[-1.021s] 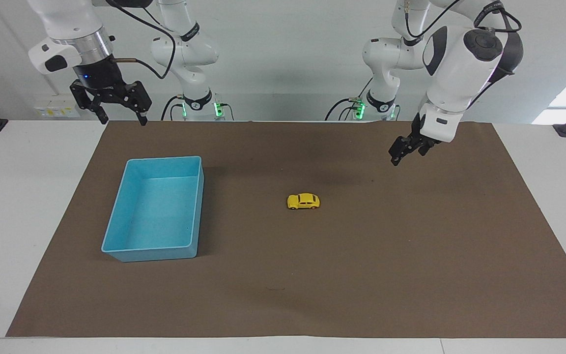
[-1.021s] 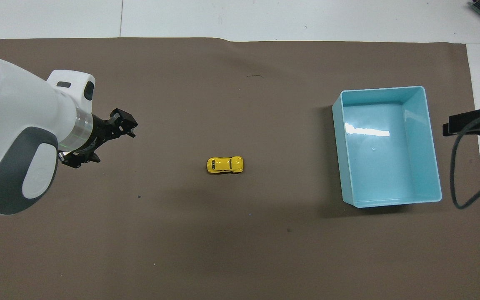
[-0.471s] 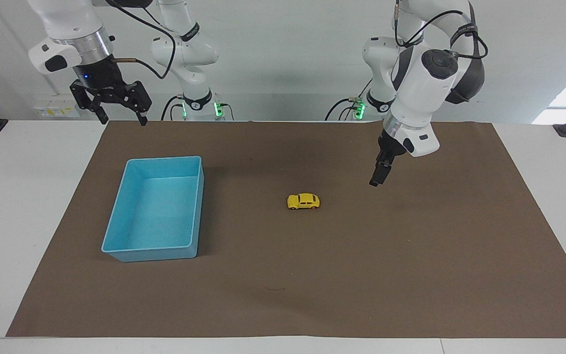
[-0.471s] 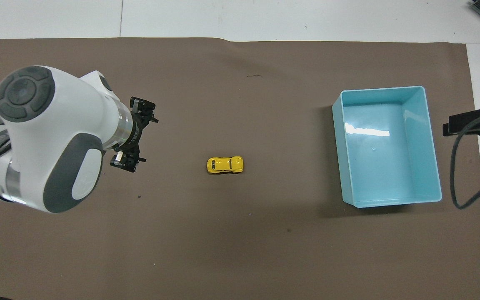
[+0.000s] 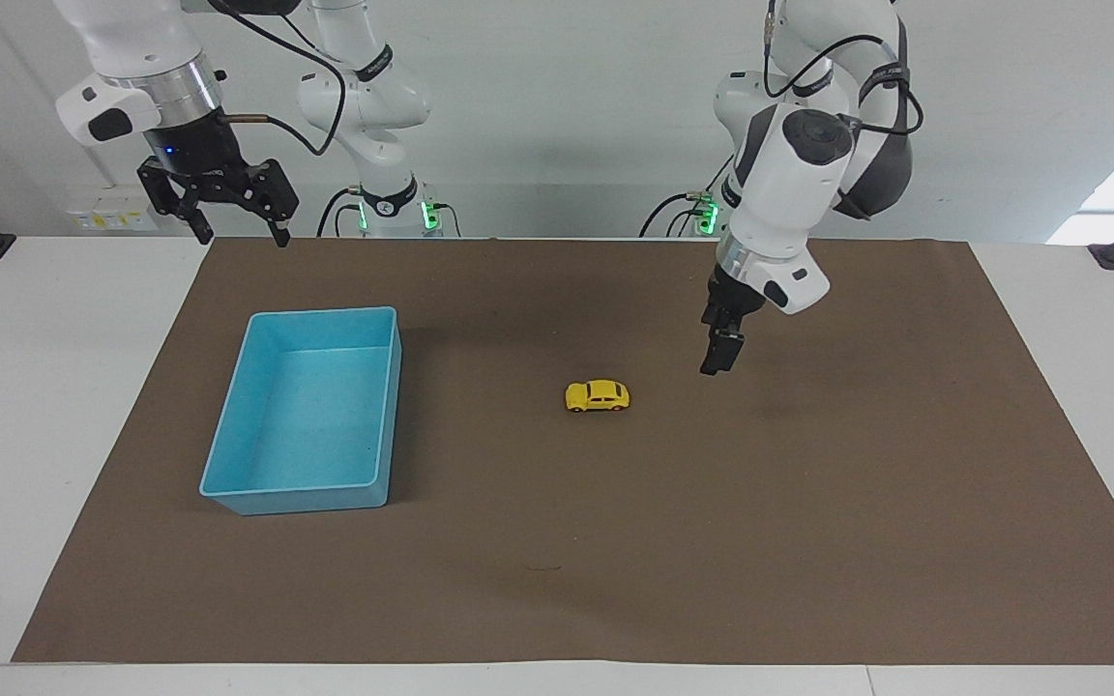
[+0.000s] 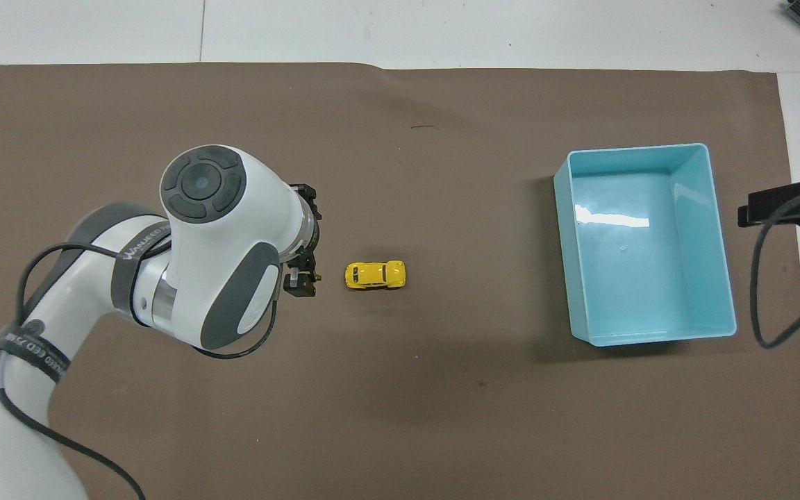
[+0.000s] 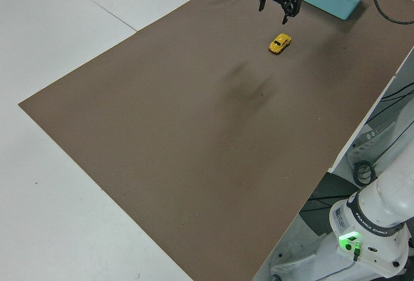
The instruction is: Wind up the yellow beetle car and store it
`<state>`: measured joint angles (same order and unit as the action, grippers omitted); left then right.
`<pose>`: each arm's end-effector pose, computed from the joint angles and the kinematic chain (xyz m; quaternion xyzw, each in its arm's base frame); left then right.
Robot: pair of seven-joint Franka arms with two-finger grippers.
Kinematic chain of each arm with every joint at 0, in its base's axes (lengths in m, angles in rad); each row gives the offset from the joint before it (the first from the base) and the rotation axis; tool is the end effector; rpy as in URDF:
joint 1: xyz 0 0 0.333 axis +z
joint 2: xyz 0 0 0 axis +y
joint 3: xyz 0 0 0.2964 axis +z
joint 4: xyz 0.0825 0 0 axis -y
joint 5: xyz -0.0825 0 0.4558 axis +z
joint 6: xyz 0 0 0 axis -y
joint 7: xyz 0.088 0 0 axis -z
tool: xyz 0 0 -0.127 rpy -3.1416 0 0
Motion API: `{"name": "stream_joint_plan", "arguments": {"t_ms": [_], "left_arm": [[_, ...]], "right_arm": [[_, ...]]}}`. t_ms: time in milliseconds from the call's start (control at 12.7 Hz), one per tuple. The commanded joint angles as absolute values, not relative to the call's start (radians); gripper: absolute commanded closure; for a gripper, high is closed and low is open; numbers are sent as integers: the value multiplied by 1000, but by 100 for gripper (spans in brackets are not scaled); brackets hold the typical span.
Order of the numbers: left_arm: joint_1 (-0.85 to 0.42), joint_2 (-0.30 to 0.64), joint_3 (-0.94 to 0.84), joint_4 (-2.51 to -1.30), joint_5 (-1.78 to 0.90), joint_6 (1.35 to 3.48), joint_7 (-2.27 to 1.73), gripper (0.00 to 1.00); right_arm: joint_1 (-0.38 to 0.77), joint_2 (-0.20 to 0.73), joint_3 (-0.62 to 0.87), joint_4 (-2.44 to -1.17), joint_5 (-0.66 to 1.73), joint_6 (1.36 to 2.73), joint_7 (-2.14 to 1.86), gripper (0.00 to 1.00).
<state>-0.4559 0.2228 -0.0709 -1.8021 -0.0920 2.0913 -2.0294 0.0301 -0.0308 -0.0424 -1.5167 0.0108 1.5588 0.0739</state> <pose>0.5925 -0.3499 0.3579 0.7139 0.6978 -0.0368 0.0459 0.6175 -0.0066 0.6324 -0.9984 0.0428 -0.0362 0.0072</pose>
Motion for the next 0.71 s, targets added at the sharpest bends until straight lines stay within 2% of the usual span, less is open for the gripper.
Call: {"name": "stream_joint_plan", "arguments": {"t_ms": [0,628], "left_arm": [[-529,271,-51,-1799,-94,2154,-2147,0],[-595,330,-51,-1770,-52,2181,-2307,0]], "right_arm": [[12,-43,-34,-1520,20,1545,48,0],[12,-43,-37,-1520,20,1545,48,0]]}}
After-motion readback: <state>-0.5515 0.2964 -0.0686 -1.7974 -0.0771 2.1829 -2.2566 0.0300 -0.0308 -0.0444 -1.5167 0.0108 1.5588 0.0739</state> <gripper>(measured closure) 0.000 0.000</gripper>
